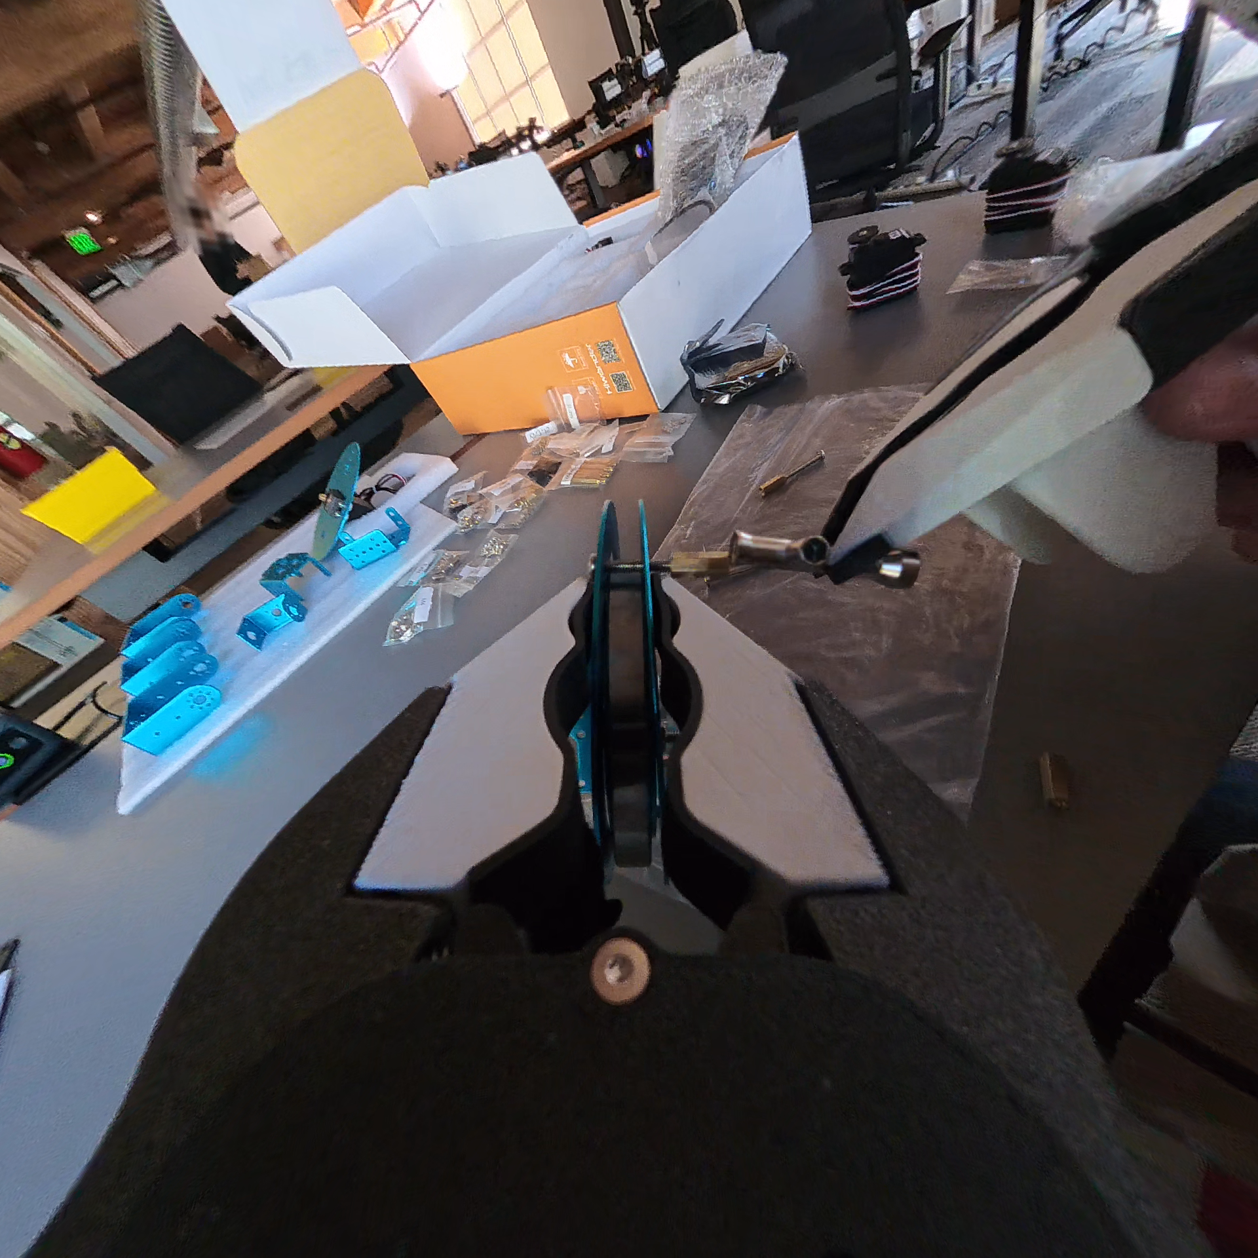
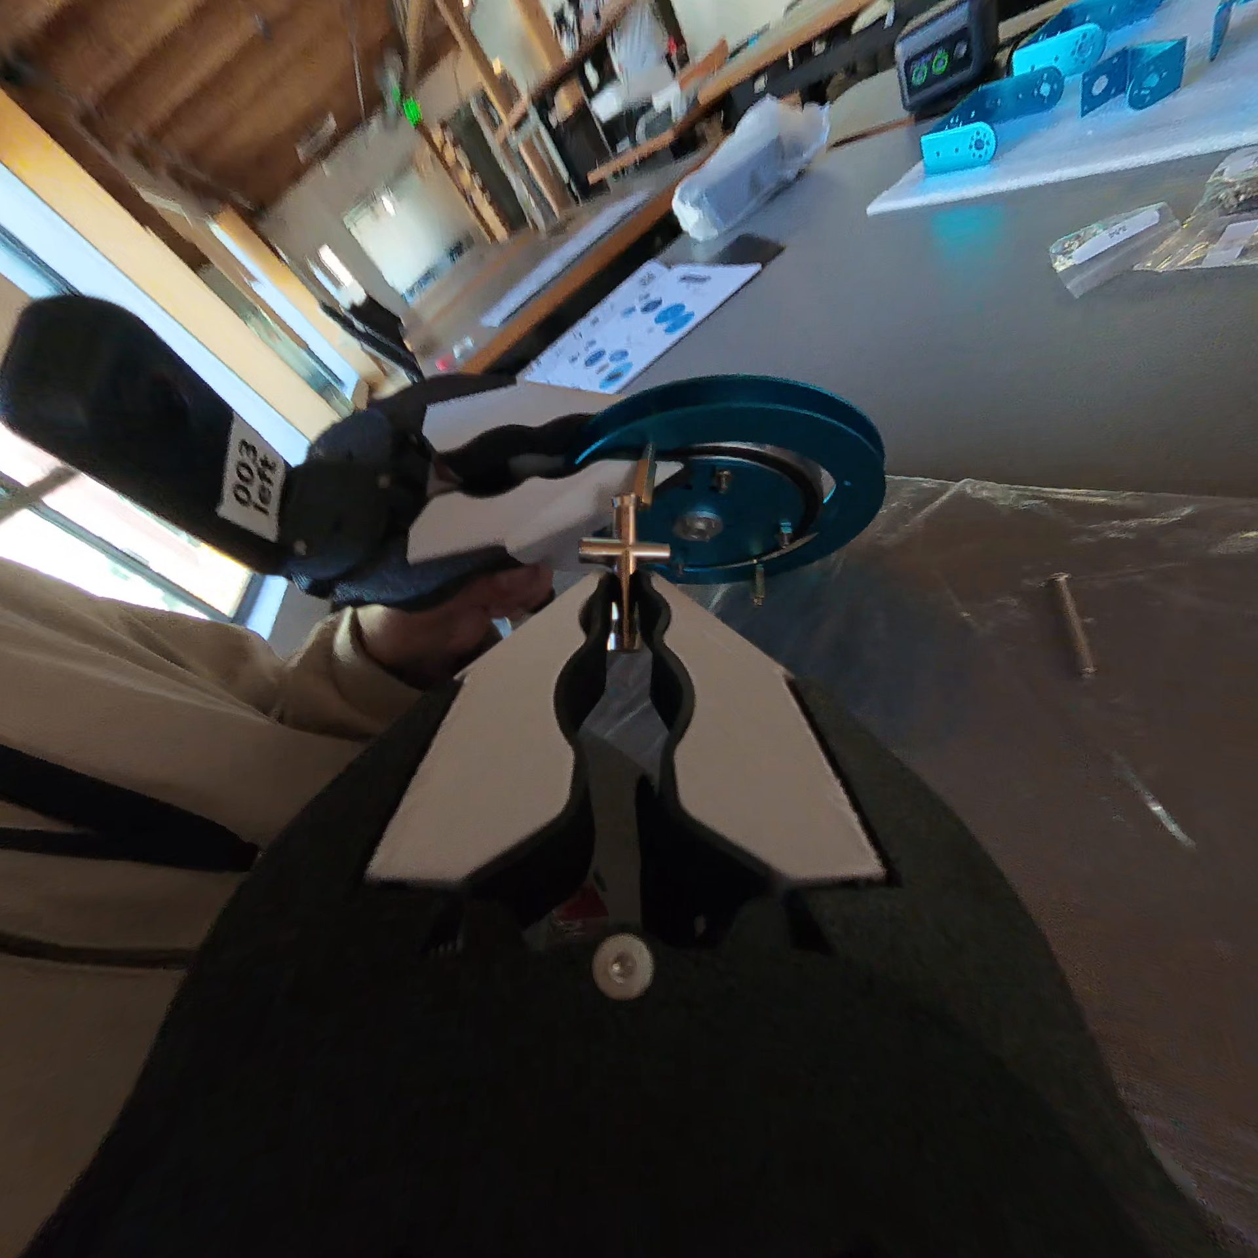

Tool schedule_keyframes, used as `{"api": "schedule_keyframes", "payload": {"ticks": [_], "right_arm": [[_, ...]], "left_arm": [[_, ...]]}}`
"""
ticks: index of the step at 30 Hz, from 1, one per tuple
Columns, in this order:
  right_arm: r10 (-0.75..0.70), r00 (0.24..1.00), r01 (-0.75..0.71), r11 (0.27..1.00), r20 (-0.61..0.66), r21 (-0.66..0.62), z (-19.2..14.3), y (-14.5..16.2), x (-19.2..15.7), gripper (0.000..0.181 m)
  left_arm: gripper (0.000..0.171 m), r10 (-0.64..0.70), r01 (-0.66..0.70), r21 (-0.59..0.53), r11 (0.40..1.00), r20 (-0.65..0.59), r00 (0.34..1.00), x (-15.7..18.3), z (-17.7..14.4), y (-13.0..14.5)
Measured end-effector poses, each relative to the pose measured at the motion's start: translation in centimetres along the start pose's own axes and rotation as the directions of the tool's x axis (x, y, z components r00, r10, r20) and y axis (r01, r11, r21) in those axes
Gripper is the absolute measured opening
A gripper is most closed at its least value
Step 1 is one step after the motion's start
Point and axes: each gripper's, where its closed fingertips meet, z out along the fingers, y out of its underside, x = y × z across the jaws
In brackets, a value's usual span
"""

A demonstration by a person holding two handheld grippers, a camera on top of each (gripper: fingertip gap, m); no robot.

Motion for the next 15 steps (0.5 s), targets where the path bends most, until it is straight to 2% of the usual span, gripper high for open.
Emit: {"api": "schedule_keyframes", "payload": {"ticks": [7,15], "right_arm": [[-0.01,0.998,0.011,1.0,-0.054,0.015,-0.29,0.74,-0.04,0.006],[-0.024,0.998,0.024,1.0,-0.059,-0.006,0.08,1.1,-0.37,0.006]], "left_arm": [[0.013,0.022,-0.022,0.013,1.0,0.0,1.0,0.68,-0.51,0.1],[0.013,0.014,-0.014,0.015,1.0,0.003,1.0,0.69,-0.64,0.14]]}}
